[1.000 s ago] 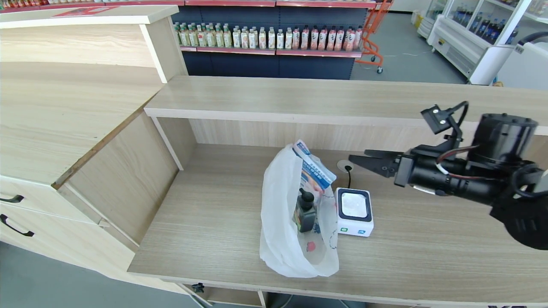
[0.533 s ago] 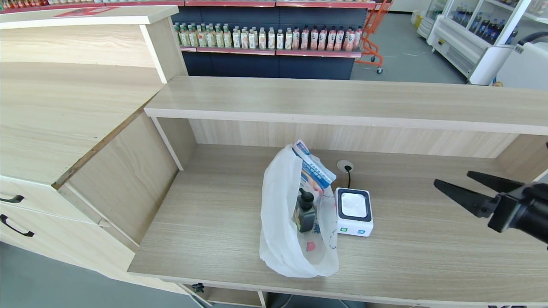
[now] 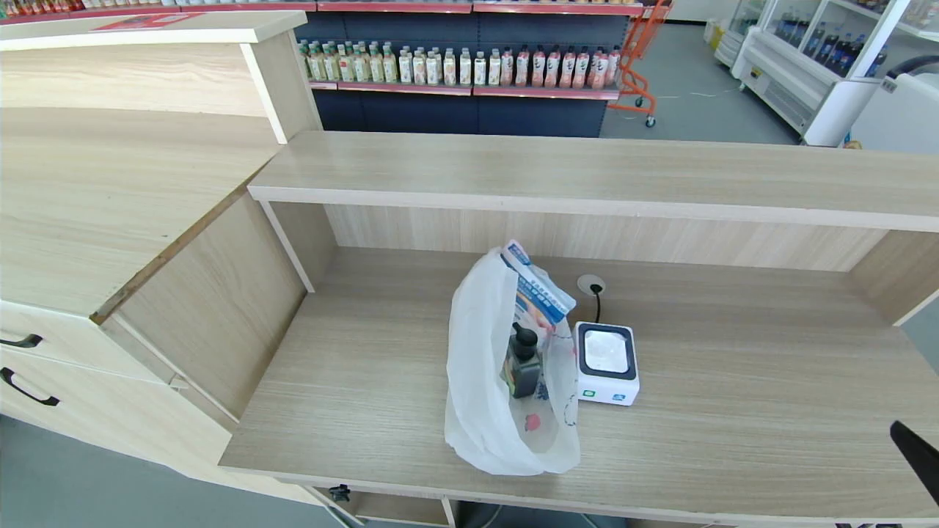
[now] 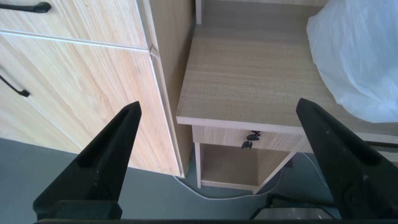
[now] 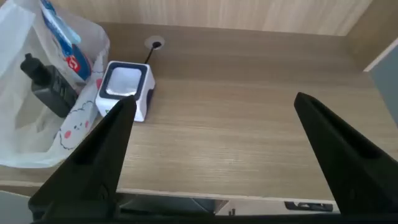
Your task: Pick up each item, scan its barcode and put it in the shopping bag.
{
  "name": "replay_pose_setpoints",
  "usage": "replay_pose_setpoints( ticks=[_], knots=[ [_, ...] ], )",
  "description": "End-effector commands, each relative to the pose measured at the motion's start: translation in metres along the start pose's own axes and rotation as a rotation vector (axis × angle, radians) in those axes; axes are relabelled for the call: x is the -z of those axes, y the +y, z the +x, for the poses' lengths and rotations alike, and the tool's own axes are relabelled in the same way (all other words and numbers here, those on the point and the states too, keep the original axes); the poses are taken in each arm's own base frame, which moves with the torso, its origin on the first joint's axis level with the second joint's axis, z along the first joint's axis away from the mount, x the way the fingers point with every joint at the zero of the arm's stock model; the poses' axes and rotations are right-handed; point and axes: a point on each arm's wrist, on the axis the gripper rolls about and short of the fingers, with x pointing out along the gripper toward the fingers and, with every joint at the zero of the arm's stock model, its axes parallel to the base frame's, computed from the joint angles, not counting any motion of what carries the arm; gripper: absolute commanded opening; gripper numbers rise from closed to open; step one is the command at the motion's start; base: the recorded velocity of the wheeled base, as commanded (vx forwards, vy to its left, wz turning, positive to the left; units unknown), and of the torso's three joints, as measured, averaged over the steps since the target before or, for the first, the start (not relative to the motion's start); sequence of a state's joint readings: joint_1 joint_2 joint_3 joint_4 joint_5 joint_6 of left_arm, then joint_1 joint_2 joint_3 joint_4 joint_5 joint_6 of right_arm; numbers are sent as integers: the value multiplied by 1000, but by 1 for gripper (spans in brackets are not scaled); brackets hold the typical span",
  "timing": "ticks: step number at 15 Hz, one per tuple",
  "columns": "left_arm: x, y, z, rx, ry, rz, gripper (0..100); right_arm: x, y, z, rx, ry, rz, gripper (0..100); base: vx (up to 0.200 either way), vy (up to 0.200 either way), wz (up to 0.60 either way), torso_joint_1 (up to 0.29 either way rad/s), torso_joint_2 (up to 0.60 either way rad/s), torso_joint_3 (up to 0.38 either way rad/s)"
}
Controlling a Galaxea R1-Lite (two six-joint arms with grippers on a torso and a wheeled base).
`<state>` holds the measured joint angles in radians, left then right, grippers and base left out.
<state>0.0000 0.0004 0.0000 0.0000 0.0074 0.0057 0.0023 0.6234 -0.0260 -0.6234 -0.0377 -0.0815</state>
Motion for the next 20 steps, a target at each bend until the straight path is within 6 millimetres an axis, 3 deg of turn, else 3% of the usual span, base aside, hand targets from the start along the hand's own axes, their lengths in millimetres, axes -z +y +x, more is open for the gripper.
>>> replay_pose_setpoints(
  ticks=[1,5,8,11,20],
  knots=[
    [0,0,0,0,1,0,100,19,-2,-43,94,-93,-25,100,0,0,0,0,0,0],
    [0,0,0,0,1,0,100,62,-3,-70,256,30,11,100,0,0,0,0,0,0],
    [0,0,0,0,0,-1,100,62,-3,-71,239,7,62,100,0,0,0,0,0,0],
    [0,0,0,0,0,-1,100,65,4,-70,-49,33,57,100,0,0,0,0,0,0],
    [0,0,0,0,0,-1,100,67,3,-71,16,73,86,100,0,0,0,0,0,0]
  ],
)
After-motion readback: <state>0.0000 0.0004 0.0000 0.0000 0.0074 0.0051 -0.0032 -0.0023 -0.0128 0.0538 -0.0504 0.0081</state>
